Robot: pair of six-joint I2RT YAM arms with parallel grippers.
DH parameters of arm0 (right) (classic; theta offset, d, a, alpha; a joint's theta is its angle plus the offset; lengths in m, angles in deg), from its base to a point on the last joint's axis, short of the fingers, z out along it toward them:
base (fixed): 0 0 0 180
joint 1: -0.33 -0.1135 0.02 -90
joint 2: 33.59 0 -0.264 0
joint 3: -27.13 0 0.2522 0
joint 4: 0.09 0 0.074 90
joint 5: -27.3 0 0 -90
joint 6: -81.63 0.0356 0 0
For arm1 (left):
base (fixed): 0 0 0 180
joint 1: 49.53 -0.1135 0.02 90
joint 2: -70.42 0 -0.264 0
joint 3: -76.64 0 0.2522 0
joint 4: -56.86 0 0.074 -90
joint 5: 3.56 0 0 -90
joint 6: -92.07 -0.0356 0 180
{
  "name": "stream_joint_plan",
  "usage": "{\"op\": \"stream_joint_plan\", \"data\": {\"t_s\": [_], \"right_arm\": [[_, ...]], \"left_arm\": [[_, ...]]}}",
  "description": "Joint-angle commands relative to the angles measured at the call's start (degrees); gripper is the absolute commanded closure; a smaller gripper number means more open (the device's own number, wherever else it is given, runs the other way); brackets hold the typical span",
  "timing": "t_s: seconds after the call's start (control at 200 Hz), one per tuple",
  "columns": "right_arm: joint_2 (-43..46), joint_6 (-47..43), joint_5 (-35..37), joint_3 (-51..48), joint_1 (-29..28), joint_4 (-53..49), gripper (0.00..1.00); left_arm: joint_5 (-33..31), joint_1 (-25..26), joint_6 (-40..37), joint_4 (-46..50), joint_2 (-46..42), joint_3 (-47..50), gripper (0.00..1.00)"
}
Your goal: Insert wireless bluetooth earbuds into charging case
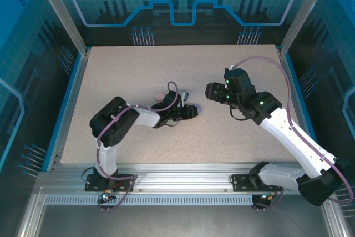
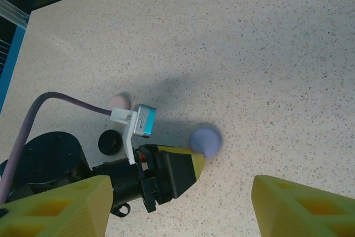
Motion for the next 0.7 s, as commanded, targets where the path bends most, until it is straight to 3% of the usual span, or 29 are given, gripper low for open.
{"op": "stream_joint_plan", "data": {"t_s": [0.0, 0.31, 0.435, 0.63, 0.695], "right_arm": [[1.4, -0.1, 1.4, 2.4, 0.8, -1.0, 0.29], [3.8, -0.7, 3.1, 3.0, 1.1, -2.5, 0.13], [5.3, -1.7, 4.4, 2.5, 1.6, -3.2, 0.0], [7.5, -5.7, 4.9, 1.5, 1.9, -2.4, 0.0], [7.4, -7.7, 5.7, 1.8, 2.1, -3.1, 0.0]], "left_arm": [[-3.1, 0.0, -1.7, 6.8, -0.4, 0.6, 0.56], [-6.0, -0.5, -6.2, 11.6, -8.6, 1.9, 0.5], [-6.5, -0.8, -10.2, 15.0, -15.1, 1.2, 0.47], [-8.9, -0.9, -18.5, 24.0, -26.5, -3.1, 0.37], [-9.9, -1.1, -21.0, 26.4, -30.0, -4.4, 0.28]]}}
